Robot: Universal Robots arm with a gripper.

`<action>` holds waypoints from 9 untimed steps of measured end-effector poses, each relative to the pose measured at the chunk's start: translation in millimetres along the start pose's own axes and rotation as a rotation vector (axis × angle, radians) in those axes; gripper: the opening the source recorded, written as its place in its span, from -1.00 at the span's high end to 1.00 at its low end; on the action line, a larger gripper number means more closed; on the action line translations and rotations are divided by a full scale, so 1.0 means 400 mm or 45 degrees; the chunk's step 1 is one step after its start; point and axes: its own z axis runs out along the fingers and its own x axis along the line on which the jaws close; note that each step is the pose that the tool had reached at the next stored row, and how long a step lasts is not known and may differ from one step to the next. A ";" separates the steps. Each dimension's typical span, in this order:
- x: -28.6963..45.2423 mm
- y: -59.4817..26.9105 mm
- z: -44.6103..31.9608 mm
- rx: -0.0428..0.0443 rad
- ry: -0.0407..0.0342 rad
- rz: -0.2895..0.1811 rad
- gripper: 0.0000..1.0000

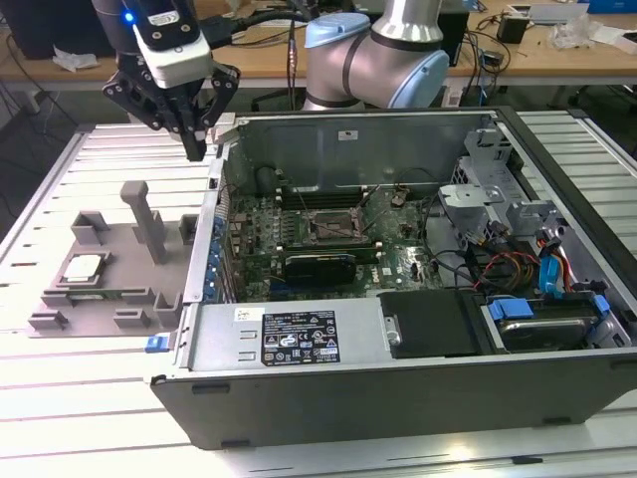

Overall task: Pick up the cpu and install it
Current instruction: 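Reach for the cpu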

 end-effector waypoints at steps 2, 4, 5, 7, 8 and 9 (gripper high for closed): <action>0.011 -0.001 -0.001 0.000 -0.0021 0.000 0.79; 0.024 -0.002 -0.002 0.000 -0.0043 0.000 0.79; 0.033 -0.002 -0.002 0.000 -0.0058 0.000 0.79; 0.042 -0.003 -0.003 -0.001 -0.0074 0.000 0.79; 0.048 -0.003 -0.003 -0.001 -0.0084 0.000 0.79; 0.055 -0.004 -0.003 -0.001 -0.0097 0.000 0.79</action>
